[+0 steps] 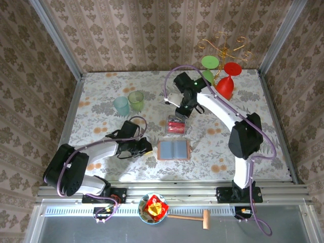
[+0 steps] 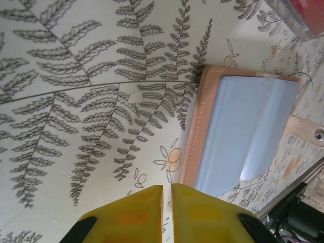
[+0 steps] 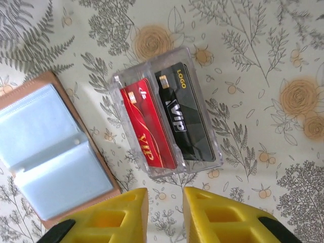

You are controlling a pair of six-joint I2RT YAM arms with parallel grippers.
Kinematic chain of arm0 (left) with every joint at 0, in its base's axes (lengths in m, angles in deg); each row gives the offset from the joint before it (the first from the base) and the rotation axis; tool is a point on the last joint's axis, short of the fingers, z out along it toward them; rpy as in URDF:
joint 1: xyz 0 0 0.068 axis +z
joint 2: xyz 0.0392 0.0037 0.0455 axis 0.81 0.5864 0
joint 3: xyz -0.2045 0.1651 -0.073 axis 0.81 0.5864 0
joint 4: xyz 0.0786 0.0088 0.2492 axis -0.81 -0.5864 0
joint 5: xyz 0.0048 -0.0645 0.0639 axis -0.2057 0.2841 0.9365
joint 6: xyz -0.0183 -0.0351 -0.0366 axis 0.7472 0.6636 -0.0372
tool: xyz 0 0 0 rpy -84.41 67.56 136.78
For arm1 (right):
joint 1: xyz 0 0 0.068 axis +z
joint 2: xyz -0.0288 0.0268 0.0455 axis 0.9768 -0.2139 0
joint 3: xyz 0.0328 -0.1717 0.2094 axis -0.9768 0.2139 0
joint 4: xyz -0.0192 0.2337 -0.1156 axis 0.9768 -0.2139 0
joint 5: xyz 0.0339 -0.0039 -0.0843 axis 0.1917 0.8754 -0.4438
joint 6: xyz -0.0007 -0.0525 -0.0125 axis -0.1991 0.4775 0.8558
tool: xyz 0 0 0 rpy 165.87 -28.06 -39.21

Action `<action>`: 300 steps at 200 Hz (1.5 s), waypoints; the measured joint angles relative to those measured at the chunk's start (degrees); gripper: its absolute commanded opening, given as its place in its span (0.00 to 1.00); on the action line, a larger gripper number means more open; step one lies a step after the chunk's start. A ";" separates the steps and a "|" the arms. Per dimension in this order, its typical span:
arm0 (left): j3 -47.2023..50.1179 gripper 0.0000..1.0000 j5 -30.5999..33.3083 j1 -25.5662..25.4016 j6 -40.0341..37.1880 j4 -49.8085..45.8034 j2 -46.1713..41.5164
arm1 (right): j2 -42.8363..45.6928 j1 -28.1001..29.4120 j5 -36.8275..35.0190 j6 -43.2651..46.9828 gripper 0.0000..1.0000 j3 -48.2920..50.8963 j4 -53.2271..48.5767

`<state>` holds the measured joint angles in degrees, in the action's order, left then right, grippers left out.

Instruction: Take the credit cards out of the card holder

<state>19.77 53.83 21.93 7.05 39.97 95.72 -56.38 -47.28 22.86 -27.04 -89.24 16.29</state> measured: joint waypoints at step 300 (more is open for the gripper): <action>-2.73 0.04 3.28 -9.38 3.19 4.72 6.23 | 11.19 13.68 11.87 -71.38 0.32 43.85 40.70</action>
<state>17.04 57.11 12.56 10.24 44.69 101.95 -45.19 -33.59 34.73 -98.42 -45.39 56.99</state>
